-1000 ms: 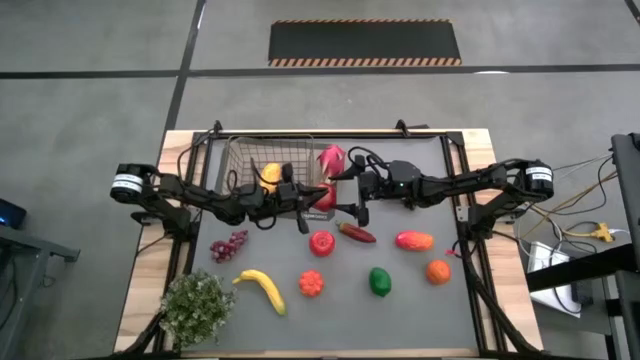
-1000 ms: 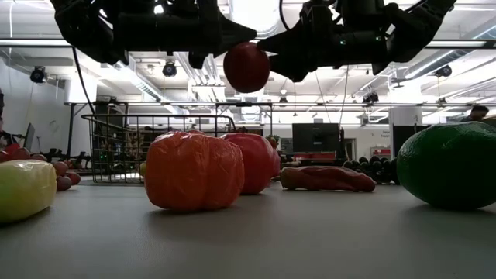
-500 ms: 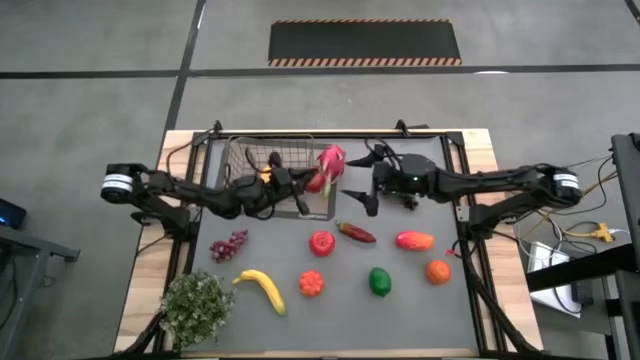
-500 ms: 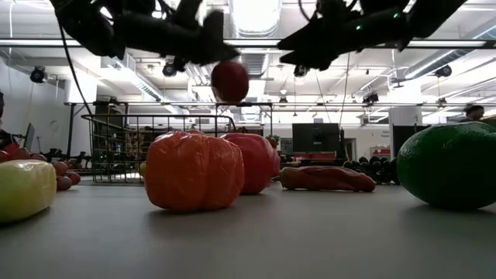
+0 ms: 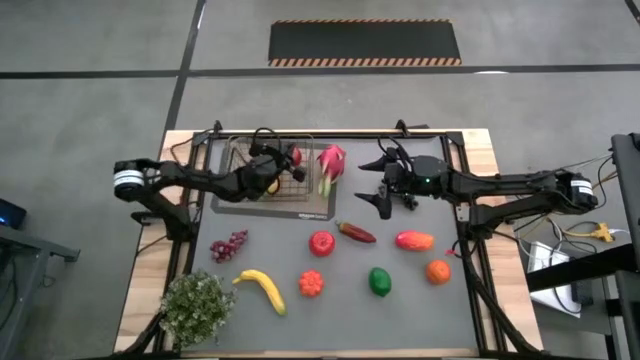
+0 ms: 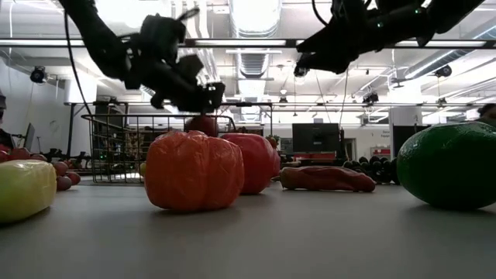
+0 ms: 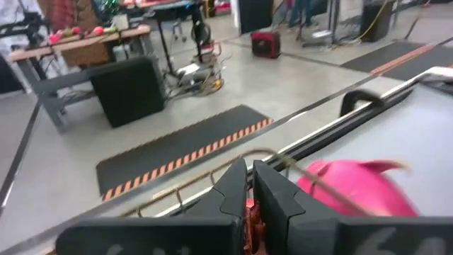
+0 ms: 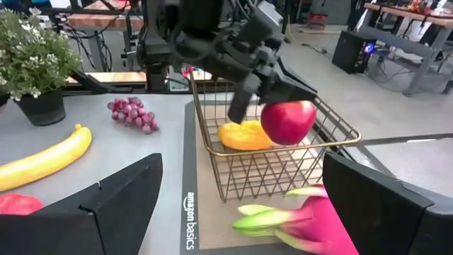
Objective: Build produce basket
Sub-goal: Put the red pomegranate into the wire basket
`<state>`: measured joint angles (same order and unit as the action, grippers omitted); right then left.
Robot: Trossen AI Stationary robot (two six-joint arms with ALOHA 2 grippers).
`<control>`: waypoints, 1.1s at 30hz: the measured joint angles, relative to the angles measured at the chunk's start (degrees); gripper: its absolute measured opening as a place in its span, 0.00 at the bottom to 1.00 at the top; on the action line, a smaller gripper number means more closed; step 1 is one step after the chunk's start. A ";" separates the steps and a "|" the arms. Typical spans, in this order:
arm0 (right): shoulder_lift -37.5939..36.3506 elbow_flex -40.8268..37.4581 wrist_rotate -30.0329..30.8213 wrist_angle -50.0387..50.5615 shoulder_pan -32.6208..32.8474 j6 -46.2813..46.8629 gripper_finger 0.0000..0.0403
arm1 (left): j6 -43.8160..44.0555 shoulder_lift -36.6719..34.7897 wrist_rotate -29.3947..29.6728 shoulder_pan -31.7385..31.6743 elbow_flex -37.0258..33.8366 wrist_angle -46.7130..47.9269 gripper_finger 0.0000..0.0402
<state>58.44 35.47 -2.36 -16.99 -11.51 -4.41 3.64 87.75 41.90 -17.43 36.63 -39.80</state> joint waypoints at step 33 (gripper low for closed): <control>2.66 -0.20 0.02 0.00 -0.02 -0.28 0.92 | 11.04 9.39 0.45 -3.89 1.62 -0.23 0.06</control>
<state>61.10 35.27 -2.35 -16.99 -11.53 -4.69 14.68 97.14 42.35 -21.32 38.25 -40.03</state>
